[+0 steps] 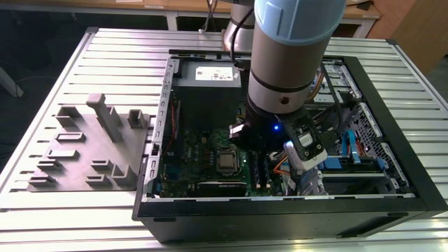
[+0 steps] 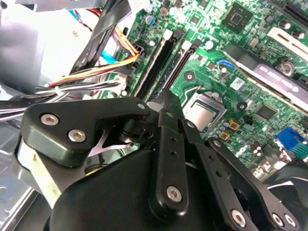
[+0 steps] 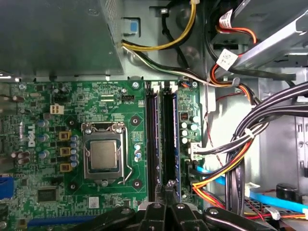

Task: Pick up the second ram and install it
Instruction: 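Press down the second ram until it locks into place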

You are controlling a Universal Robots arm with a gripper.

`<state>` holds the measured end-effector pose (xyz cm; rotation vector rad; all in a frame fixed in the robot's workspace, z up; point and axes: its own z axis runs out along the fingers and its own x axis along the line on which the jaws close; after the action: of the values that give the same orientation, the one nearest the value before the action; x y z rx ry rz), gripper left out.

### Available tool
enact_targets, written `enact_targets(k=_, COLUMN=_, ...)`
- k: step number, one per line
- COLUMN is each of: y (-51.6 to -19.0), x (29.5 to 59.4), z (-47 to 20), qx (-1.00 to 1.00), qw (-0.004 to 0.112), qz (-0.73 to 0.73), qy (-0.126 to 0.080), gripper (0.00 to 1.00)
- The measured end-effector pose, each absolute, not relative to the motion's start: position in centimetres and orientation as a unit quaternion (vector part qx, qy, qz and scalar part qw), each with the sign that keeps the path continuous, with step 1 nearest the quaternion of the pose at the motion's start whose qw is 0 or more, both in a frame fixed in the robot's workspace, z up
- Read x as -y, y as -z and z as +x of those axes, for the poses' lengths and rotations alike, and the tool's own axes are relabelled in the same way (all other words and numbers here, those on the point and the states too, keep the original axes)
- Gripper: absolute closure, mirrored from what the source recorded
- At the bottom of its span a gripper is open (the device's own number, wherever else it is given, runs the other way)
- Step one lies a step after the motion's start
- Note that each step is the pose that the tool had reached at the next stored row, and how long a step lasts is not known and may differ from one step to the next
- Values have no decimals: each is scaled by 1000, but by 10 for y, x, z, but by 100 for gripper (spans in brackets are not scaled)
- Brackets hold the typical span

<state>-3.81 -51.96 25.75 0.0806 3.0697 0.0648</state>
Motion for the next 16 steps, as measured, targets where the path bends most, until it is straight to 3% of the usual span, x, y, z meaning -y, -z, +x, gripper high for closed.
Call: enact_targets(k=16, y=-261, x=492, z=-38, qx=-999, qw=35, qz=26, qy=-21, gripper=93)
